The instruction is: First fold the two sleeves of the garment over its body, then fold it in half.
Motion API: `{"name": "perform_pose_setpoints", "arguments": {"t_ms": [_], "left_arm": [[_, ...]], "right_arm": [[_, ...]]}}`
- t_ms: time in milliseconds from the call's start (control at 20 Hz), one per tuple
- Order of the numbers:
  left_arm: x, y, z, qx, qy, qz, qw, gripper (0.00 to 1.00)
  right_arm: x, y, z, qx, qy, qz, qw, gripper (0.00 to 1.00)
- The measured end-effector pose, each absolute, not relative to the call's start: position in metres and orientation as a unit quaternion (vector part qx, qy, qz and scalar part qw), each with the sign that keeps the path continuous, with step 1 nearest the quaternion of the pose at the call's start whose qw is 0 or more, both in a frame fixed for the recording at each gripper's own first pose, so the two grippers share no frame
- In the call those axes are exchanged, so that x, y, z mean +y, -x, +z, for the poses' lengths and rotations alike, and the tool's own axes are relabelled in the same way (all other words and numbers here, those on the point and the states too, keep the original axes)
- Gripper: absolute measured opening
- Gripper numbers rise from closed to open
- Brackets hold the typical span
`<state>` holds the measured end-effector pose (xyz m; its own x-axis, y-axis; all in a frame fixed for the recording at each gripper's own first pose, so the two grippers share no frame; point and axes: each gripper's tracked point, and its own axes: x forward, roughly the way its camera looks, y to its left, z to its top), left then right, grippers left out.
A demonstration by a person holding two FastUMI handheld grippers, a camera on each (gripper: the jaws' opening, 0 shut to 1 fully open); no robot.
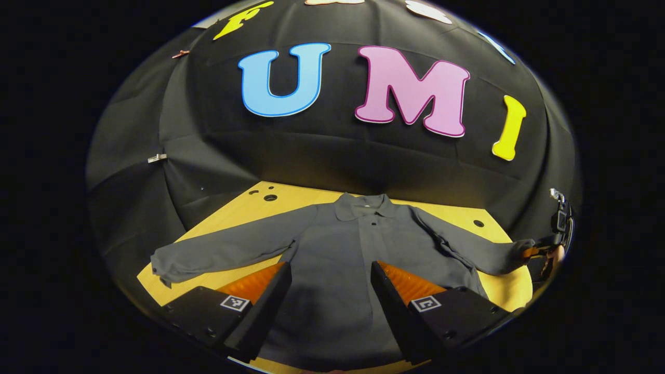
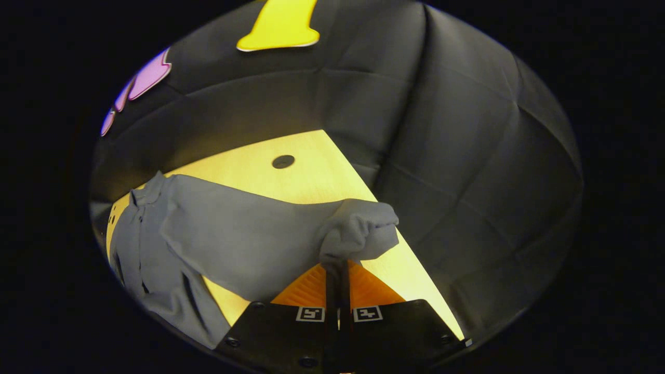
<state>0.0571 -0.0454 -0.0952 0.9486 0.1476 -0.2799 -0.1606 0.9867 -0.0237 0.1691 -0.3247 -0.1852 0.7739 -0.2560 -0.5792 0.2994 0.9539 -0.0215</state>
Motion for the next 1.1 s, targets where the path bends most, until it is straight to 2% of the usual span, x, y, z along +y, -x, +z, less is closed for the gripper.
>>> {"name": "perform_pose_setpoints", "arguments": {"t_ms": [350, 1100], "left_arm": [[-0.023, -0.033, -0.105, 0.144, 0.047, 0.101, 0.983, 0.97], [0.050, 0.030, -0.127, 0.153, 0.070, 0.191, 0.967, 0.97]], "right_arm": [[-0.246, -0.181, -0.126, 0.243, 0.066, -0.058, 0.966, 0.05], [-0.041, -0.235, -0.042, 0.163, 0.102, 0.111, 0.975, 0.05]]}}
